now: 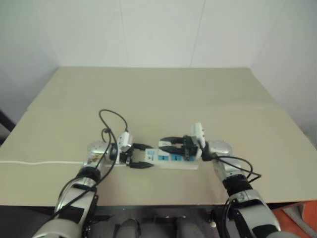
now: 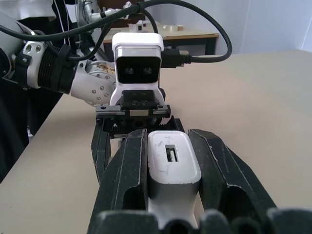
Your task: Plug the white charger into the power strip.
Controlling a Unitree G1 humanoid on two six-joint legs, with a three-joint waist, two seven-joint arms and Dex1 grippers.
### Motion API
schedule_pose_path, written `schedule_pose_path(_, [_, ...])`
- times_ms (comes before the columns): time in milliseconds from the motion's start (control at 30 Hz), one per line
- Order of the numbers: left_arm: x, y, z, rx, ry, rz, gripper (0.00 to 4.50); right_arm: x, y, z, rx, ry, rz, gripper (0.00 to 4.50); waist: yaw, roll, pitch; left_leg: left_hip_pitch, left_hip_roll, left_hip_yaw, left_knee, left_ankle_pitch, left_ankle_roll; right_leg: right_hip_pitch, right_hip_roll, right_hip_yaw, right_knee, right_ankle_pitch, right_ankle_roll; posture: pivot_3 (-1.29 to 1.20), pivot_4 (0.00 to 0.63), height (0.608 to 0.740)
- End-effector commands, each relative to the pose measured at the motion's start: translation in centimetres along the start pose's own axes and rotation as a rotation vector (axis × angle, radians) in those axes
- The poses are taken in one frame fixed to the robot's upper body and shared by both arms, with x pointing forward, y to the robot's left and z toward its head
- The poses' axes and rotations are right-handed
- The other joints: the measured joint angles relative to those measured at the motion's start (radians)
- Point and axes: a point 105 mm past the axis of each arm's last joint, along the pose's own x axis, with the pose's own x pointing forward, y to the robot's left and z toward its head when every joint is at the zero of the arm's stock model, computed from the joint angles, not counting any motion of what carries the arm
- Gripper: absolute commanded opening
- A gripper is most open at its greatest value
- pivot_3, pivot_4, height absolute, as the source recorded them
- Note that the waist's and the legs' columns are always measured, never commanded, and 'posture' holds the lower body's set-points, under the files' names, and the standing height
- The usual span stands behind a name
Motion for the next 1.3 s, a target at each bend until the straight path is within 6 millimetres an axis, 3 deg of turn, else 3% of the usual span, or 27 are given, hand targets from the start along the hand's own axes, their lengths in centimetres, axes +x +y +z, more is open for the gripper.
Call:
schedule_pose_path(33, [0.0,0.5,0.8,0.018,-0.004,-0.005,3.24,-0.2,1.3,-2.3,0.003,0.068,0.029,1.12,0.000,0.000,0.000,0.000,0.000,0.000,0.000,0.000,0.000,0.000,0.000,0.000,0.000,0.000,0.000,0.00,0.150,0.740])
schedule_pose_path(633, [-0.1,0.4,0.8,0.026,0.002,-0.007,3.24,0.1,1.1,-3.8,0.103,0.141,0.036,1.12,-0.004,-0.001,-0.001,0.003,0.000,0.000,0.000,0.000,0.000,0.002,0.000,0.000,0.001,0.000,0.000,0.00,0.150,0.740])
schedule_pose_path(967, [-0.2,0.4,0.7,0.030,-0.002,0.001,3.24,-0.2,1.5,-3.3,0.020,0.105,0.045,4.48,-0.003,-0.002,-0.002,0.002,0.000,0.000,0.000,0.000,0.000,0.001,0.000,0.000,0.000,0.000,0.000,0.00,0.150,0.740])
schedule_pose_path(1033, [-0.1,0.5,0.9,0.030,-0.008,0.001,3.24,-0.5,1.4,-3.1,0.012,0.105,0.041,4.48,-0.003,-0.002,-0.002,0.002,0.000,0.000,0.000,0.000,0.000,0.001,0.000,0.000,0.000,-0.001,0.001,0.00,0.150,0.740])
schedule_pose_path(1167, [-0.2,1.2,2.4,0.048,-0.074,0.026,4.47,-0.8,0.8,-2.5,0.001,0.095,0.021,4.50,-0.003,-0.002,-0.002,0.001,0.000,0.000,0.000,0.000,0.000,0.001,0.000,0.000,0.000,-0.001,0.001,0.00,0.150,0.740])
schedule_pose_path(1300, [-1.0,1.1,3.8,0.115,-0.091,0.027,4.47,-1.3,0.5,-1.5,-0.034,0.083,0.007,4.50,-0.003,-0.002,-0.002,0.001,0.000,0.000,0.000,0.000,0.000,0.001,0.000,0.000,0.000,-0.001,0.001,0.00,0.150,0.740])
